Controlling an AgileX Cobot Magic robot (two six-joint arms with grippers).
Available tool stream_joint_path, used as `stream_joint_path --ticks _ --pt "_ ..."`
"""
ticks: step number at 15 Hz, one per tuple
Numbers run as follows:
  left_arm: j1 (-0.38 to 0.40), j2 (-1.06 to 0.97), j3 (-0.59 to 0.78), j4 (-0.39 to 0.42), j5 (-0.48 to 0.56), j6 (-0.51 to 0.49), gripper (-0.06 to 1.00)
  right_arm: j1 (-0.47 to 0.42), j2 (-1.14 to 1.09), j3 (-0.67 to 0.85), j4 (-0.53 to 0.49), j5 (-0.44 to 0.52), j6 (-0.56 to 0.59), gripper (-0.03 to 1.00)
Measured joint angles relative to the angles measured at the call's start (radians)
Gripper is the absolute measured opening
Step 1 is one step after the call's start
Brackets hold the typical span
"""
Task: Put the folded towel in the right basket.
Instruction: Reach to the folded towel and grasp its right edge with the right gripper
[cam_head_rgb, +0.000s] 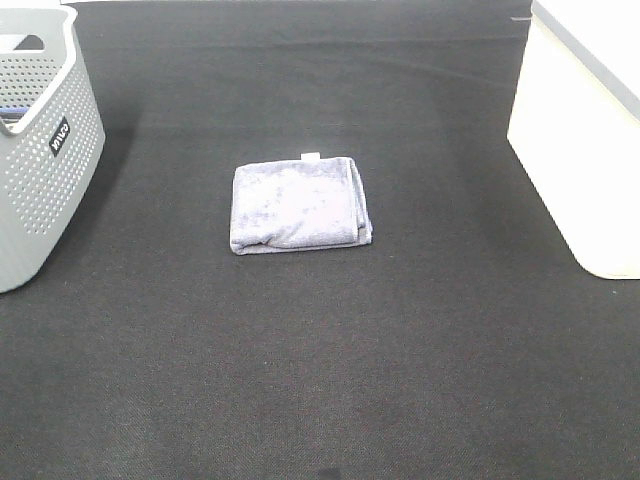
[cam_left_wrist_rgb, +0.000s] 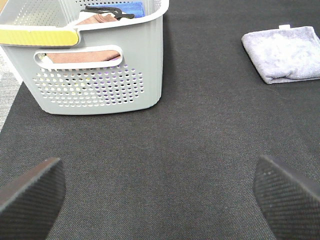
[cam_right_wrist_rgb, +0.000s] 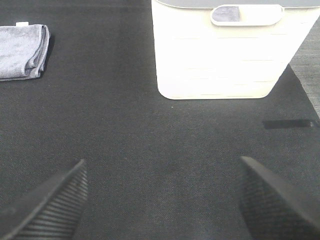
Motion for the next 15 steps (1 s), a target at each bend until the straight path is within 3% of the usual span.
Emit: stream_joint_path --ticks 12,15 --pt "0.000 0.000 0.000 0.000 0.000 0.000 0.97 0.000 0.000 -0.001 0.002 -0.001 0.000 0.77" --pt "0.000 0.000 0.000 0.000 0.000 0.000 0.97 0.000 0.137 -0.067 0.002 -0.075 0.000 0.75"
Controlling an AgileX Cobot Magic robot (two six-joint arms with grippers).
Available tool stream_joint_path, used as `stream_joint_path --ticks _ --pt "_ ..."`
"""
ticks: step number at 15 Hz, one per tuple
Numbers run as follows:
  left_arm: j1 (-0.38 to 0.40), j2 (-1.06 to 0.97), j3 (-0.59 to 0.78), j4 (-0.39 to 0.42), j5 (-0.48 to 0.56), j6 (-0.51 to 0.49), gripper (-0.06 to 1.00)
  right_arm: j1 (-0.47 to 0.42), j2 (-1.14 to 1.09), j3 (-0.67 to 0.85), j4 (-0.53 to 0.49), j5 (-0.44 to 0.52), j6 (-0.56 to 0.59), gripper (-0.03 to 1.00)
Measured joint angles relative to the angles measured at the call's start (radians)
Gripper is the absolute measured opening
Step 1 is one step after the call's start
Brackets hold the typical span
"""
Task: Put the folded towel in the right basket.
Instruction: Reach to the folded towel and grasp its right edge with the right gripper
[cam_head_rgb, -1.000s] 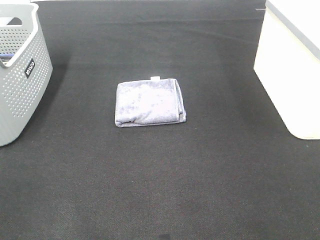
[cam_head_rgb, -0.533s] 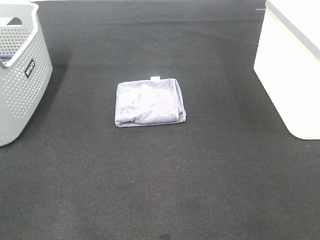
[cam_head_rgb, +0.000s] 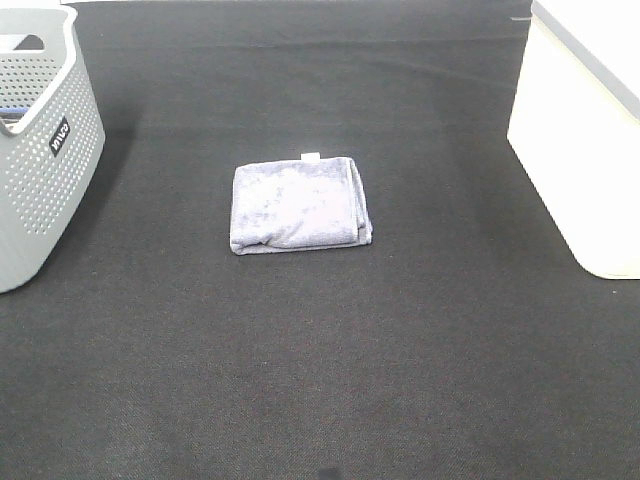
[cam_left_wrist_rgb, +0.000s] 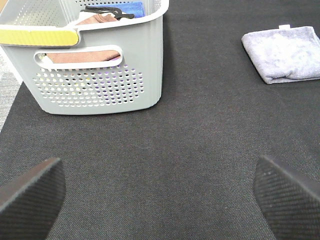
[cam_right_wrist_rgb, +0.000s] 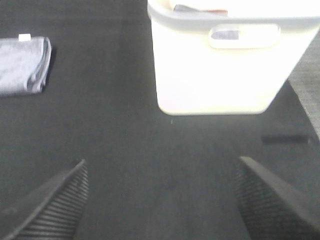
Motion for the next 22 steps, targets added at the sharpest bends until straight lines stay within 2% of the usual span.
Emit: stream_joint_path --ticks 3,6,11,12,15,19,21,22 --pt "0.000 0.000 0.000 0.000 0.000 0.000 0.97 0.000 0.260 -0.124 0.035 -0.083 -0.005 0.75" --pt "0.000 0.000 0.000 0.000 0.000 0.000 0.97 0.000 0.570 -0.332 0.066 -0.087 -0.055 0.75" --pt "0.000 0.000 0.000 0.000 0.000 0.000 0.97 0.000 1.109 -0.776 0.185 0.036 -0.061 0.75" --pt "0.000 0.000 0.000 0.000 0.000 0.000 0.97 0.000 1.152 -0.818 0.200 0.047 -0.062 0.75" --pt "0.000 0.000 0.000 0.000 0.000 0.000 0.97 0.000 1.411 -1.069 0.227 0.117 -0.073 0.75" --pt "0.000 0.000 0.000 0.000 0.000 0.000 0.97 0.007 1.624 -1.239 0.303 0.138 -0.154 0.75" --pt "0.000 0.000 0.000 0.000 0.000 0.000 0.97 0.062 1.694 -1.276 0.298 0.139 -0.184 0.75" --pt "0.000 0.000 0.000 0.000 0.000 0.000 0.97 0.127 1.744 -1.290 0.277 0.126 -0.189 0.75"
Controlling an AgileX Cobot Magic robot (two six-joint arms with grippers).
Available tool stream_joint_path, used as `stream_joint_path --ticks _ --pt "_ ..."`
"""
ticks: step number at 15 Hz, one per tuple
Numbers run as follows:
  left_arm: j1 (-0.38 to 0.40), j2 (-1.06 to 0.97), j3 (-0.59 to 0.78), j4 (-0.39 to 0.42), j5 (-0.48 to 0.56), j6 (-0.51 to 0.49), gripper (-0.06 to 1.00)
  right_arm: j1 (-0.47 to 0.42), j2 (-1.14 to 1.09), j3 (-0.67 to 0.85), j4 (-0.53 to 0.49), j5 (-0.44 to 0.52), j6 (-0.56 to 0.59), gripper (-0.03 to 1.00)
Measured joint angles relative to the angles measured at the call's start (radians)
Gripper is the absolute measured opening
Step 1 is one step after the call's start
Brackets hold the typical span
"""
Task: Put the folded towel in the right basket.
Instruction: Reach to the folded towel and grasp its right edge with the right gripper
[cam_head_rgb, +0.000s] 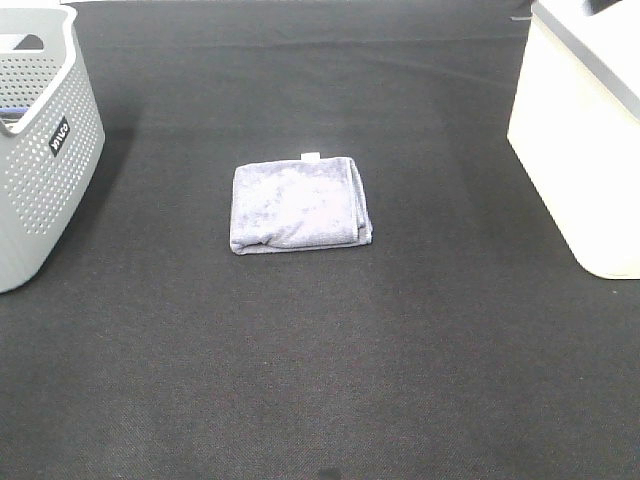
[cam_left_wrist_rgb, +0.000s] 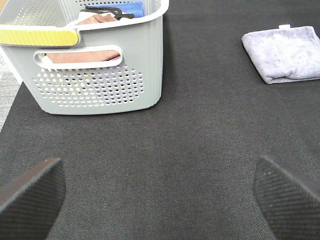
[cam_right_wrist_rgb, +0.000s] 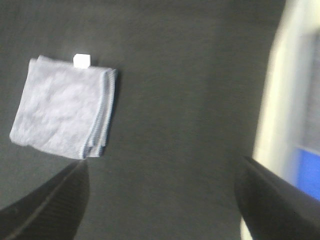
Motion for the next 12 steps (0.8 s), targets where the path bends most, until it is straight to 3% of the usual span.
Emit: stream_joint_path --ticks 6,12 --pt "0.000 0.000 0.000 0.000 0.000 0.000 0.97 0.158 0.149 -0.003 0.008 -0.068 -0.008 0.75" --pt "0.000 0.000 0.000 0.000 0.000 0.000 0.97 0.164 0.369 -0.007 0.233 -0.113 -0.041 0.75"
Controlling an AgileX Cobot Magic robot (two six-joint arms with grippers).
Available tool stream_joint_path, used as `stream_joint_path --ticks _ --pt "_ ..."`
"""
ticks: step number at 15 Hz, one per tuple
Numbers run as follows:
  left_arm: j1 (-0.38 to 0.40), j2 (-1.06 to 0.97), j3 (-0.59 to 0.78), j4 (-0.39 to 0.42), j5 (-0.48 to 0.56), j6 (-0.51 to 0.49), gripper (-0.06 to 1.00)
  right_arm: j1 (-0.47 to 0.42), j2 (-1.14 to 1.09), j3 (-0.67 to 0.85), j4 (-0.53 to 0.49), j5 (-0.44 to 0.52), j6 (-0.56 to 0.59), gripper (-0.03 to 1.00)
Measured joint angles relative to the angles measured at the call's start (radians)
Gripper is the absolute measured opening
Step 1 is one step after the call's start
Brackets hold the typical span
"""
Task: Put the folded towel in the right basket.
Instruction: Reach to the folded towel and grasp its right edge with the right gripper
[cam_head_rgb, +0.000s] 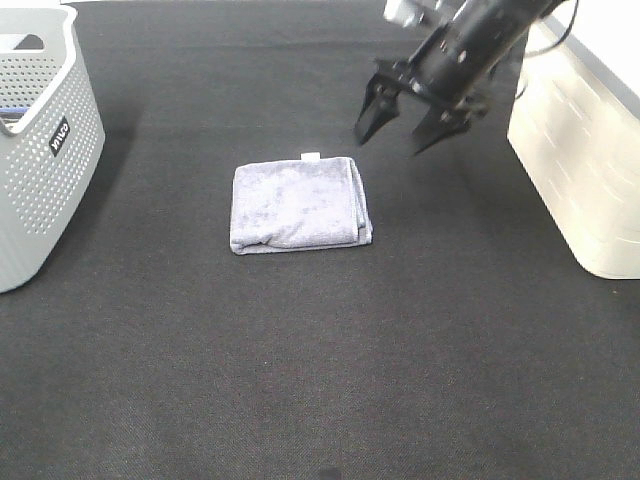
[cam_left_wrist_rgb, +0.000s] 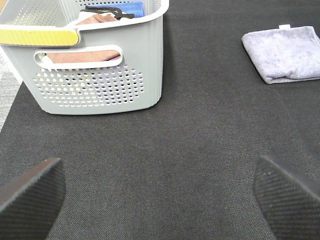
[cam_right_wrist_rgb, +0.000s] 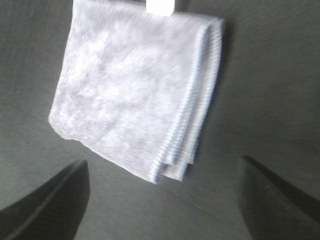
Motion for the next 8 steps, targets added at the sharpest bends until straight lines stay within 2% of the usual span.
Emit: stream_joint_path --ticks 3,5,7,8 --pt "0.000 0.000 0.000 0.000 0.000 0.000 0.97 0.000 0.119 -0.107 0.082 0.079 -0.034 0.75" --pt "0.000 0.000 0.000 0.000 0.000 0.000 0.97 -0.001 0.216 -0.253 0.093 0.152 -0.010 0.75" --pt "0.000 0.000 0.000 0.000 0.000 0.000 0.97 -0.001 0.288 -0.346 0.094 0.195 0.015 0.75" --pt "0.000 0.000 0.000 0.000 0.000 0.000 0.97 -0.001 0.288 -0.346 0.094 0.195 0.015 0.75"
